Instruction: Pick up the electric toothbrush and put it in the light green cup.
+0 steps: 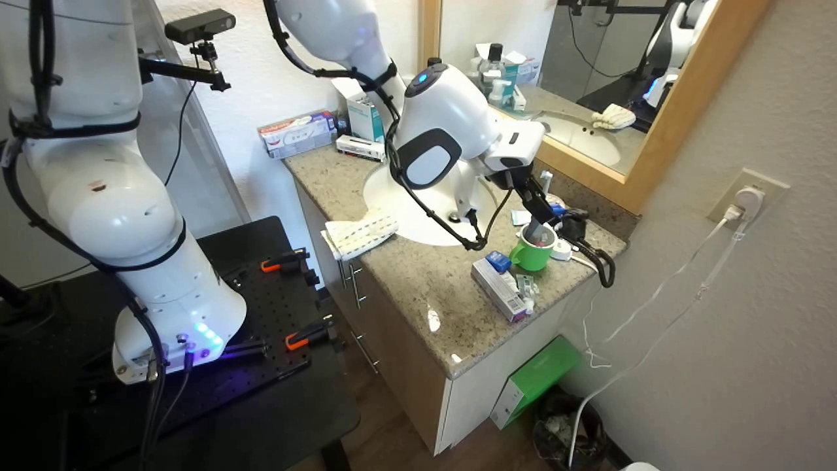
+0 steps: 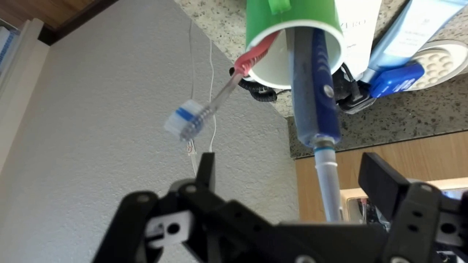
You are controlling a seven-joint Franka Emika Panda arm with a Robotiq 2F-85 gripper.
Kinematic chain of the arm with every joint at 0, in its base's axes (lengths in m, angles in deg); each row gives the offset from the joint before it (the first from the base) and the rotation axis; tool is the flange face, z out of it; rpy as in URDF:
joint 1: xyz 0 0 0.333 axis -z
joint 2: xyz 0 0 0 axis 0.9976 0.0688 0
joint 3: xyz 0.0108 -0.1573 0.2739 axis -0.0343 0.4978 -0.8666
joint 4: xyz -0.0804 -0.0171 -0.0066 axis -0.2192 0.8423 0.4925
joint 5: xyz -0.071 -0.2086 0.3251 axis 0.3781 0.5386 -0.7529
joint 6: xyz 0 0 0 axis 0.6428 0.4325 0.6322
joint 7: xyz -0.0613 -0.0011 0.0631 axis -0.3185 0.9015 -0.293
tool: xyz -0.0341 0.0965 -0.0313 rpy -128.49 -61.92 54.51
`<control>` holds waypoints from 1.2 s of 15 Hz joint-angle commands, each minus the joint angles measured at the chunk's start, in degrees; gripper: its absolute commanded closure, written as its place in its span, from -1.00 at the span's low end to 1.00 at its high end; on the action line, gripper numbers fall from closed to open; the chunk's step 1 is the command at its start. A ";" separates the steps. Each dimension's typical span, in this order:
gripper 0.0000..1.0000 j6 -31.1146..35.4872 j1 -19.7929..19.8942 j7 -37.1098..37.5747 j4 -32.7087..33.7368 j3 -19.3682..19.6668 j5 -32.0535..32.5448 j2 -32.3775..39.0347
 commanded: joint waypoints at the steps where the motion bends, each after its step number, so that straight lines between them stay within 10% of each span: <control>1: -1.00 0.00 -1.56 -1.78 -4.17 0.97 1.26 -5.77; 18: -1.00 -3.44 -14.35 -28.58 -19.01 15.74 -2.07 -16.18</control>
